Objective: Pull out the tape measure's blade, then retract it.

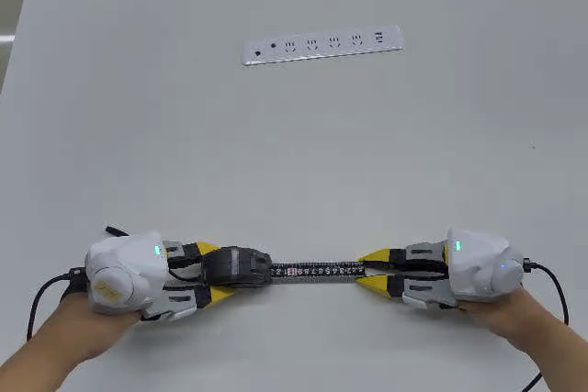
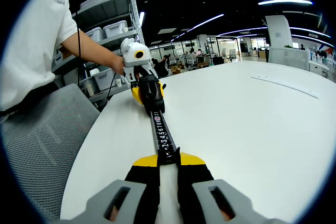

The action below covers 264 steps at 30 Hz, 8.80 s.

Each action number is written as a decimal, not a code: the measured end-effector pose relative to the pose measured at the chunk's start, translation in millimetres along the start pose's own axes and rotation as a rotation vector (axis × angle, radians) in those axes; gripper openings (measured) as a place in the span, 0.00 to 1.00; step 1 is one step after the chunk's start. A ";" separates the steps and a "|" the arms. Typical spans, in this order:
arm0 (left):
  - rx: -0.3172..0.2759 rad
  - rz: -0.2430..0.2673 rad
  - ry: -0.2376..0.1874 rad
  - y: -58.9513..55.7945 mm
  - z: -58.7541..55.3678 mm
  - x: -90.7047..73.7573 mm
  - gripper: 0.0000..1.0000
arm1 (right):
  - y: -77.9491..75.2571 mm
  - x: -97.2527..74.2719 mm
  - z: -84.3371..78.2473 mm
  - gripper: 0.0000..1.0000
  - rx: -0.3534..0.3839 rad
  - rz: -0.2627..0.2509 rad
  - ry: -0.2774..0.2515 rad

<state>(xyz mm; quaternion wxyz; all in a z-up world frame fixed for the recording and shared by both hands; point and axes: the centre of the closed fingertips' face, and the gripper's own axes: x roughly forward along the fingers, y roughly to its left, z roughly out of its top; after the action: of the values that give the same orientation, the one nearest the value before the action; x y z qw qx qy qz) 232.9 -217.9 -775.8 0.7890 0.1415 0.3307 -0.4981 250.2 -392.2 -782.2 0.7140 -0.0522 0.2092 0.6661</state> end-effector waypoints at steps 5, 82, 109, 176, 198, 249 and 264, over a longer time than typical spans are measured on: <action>-0.002 0.001 0.002 -0.1 0.1 0.3 0.29 | -1.0 -7.0 -2.6 0.08 0.017 -0.001 0.003; -0.014 0.004 0.013 0.0 -0.1 1.7 0.29 | -20.1 -86.0 -29.0 0.08 0.101 -0.065 0.000; -0.018 0.004 0.016 -0.4 -0.3 1.9 0.29 | -18.2 -97.4 -22.1 0.09 0.136 -0.090 -0.011; -0.050 0.039 0.045 -1.4 -3.5 1.0 0.45 | -17.7 -91.5 -21.1 0.29 0.169 -0.185 -0.021; -0.083 0.074 0.014 0.2 3.9 -4.1 0.50 | -17.5 -96.1 -18.7 0.36 0.195 -0.219 -0.040; -0.264 0.326 -0.129 0.4 -1.1 -50.7 0.56 | -3.6 -99.9 -2.3 0.52 0.177 -0.437 -0.057; -0.293 0.375 -0.155 -11.4 -3.7 -58.6 0.59 | 8.0 -102.4 3.3 0.54 0.196 -0.481 -0.093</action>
<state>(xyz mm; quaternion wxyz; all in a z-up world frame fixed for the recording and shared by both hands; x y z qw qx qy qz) 204.7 -180.6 -738.5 0.9027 0.0456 0.3059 -0.2992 240.6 -485.3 -739.8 0.8623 -0.0005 0.2213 0.4555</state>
